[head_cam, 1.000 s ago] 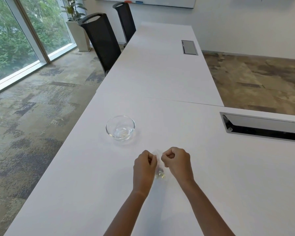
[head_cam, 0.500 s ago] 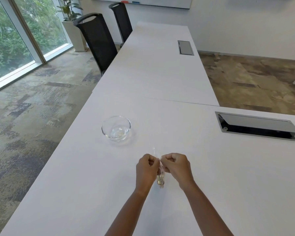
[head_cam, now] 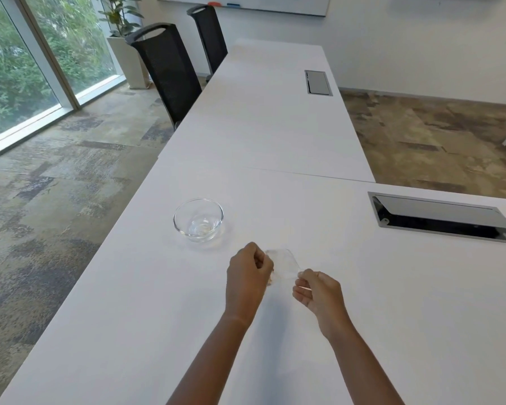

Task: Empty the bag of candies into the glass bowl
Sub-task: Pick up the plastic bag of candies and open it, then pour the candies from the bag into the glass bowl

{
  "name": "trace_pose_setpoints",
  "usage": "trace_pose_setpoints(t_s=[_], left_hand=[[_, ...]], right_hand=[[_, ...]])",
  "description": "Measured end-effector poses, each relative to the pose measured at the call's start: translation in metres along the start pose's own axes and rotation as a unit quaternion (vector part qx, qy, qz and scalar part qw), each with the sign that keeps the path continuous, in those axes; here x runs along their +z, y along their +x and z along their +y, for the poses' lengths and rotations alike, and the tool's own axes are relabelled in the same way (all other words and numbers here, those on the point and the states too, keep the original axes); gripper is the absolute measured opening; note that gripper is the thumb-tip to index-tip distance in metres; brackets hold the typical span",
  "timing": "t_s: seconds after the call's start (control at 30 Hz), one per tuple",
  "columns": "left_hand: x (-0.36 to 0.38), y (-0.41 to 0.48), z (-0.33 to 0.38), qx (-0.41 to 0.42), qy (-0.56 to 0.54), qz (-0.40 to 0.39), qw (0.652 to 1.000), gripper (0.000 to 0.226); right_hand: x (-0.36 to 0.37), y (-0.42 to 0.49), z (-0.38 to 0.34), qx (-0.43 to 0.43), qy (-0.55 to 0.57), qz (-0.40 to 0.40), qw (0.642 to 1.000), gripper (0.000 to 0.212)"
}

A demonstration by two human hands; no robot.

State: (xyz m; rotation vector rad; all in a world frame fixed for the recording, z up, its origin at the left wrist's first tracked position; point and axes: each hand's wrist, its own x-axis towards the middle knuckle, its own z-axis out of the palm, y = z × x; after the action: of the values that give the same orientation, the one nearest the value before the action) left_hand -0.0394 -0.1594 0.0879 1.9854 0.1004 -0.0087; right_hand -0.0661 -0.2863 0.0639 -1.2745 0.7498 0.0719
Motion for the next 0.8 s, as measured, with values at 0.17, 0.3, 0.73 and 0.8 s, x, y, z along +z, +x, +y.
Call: trace_pose_setpoints(t_s=[0.17, 0.3, 0.73, 0.8], left_hand=[[-0.005, 0.004, 0.012, 0.086, 0.072, -0.049, 0.992, 0.014], [-0.011, 0.008, 0.018, 0.121, 0.102, -0.095, 0.983, 0.014], [-0.028, 0.024, 0.001, 0.082, 0.091, -0.068, 0.99, 0.025], [-0.033, 0.03, -0.006, 0.062, 0.08, -0.059, 0.993, 0.026]], right_hand=[[0.002, 0.011, 0.012, 0.186, 0.11, -0.059, 0.975, 0.029], [0.008, 0.021, 0.027, 0.259, 0.246, -0.146, 0.923, 0.055], [0.026, 0.032, 0.006, 0.168, 0.351, -0.108, 0.915, 0.019], [0.031, 0.035, 0.002, 0.175, 0.345, -0.105, 0.916, 0.016]])
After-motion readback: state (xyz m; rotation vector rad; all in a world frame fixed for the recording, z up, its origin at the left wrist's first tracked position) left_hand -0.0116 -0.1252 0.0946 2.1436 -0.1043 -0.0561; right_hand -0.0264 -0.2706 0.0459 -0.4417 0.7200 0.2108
